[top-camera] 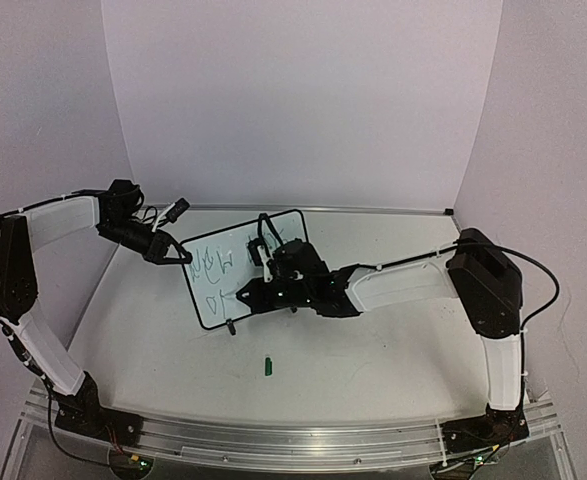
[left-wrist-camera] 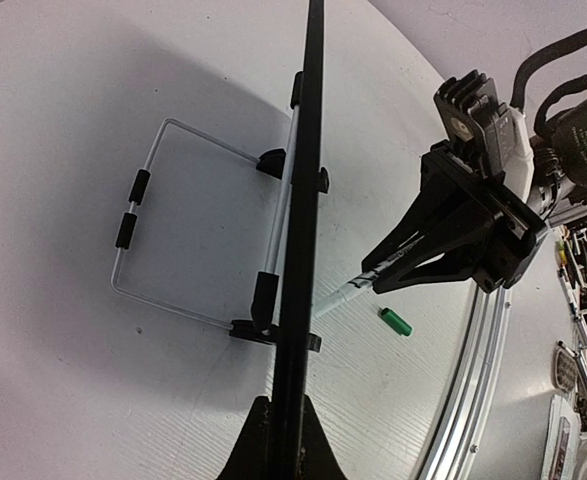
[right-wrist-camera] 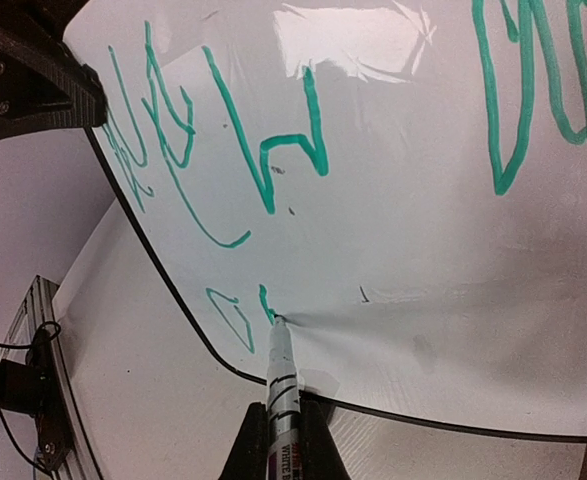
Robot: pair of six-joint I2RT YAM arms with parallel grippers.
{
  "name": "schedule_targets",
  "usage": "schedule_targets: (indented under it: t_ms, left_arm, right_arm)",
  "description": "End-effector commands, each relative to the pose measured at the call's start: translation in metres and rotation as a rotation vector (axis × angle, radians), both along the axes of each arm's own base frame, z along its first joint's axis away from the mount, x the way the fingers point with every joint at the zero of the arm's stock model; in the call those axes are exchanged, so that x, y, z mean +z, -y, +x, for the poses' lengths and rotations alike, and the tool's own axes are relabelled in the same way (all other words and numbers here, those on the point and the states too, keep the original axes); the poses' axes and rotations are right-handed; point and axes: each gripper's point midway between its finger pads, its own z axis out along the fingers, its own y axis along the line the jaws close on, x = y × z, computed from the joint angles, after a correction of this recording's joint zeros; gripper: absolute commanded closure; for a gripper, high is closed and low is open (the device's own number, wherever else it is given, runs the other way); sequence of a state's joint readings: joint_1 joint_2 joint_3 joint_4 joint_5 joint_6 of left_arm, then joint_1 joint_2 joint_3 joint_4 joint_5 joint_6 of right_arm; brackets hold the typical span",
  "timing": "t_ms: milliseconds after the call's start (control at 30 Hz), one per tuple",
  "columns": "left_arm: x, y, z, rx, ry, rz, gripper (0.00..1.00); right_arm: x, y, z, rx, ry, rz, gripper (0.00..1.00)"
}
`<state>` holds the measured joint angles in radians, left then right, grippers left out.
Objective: Write a sentence on the whiteboard
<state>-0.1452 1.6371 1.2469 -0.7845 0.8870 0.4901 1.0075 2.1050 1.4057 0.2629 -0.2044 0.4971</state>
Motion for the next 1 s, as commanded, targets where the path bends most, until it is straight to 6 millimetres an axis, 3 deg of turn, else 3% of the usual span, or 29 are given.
schedule_targets:
  t_ms: [0,367,967]
  left_arm:
    - [0.003,-0.014,0.015,0.057,0.073,0.092,1.0]
    - [0.003,-0.014,0.015,0.058,0.071,0.093,1.0]
    - [0.003,-0.014,0.015,0.059,0.071,0.095,1.0]
  right_arm:
    - [0.016,0.014,0.012,-0.075,0.056,0.004,1.0]
    - [-0.003,0.006,-0.001,-0.003,0.004,-0.004,1.0]
    - [-0.005,-0.007,-0.003,0.043,-0.017,0.015,1.0]
